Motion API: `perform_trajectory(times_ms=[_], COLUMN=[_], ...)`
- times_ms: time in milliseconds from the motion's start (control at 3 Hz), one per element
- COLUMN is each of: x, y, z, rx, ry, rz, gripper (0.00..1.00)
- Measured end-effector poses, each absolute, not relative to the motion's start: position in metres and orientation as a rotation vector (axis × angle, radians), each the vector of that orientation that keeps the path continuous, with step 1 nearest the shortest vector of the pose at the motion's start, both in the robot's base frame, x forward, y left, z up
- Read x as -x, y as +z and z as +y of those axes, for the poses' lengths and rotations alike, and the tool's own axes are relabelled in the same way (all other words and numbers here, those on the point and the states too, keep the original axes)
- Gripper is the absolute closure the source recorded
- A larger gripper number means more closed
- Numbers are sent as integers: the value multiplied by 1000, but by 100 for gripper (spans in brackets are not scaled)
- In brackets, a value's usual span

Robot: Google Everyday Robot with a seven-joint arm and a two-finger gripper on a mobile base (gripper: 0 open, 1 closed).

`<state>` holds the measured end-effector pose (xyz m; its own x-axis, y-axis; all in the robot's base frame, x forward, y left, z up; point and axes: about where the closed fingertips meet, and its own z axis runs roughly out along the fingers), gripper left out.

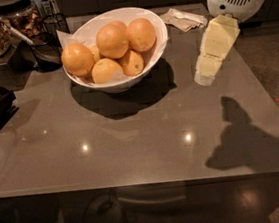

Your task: Pick orange from white bowl

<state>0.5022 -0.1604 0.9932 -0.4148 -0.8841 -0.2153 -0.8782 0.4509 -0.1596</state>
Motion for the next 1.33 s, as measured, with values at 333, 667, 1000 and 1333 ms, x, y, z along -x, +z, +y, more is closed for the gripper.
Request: perform_trajectory(times_ms=[333, 667, 1000, 1333], x=[-508, -519, -542, -570], y=[996, 996, 999, 1001], z=[-154, -141, -112, -82], rx=[1507, 1484, 1478, 1495], ry=[-34, 16, 66, 41], rz=[2411, 2376, 2370, 2361], gripper=[0, 0, 0, 0])
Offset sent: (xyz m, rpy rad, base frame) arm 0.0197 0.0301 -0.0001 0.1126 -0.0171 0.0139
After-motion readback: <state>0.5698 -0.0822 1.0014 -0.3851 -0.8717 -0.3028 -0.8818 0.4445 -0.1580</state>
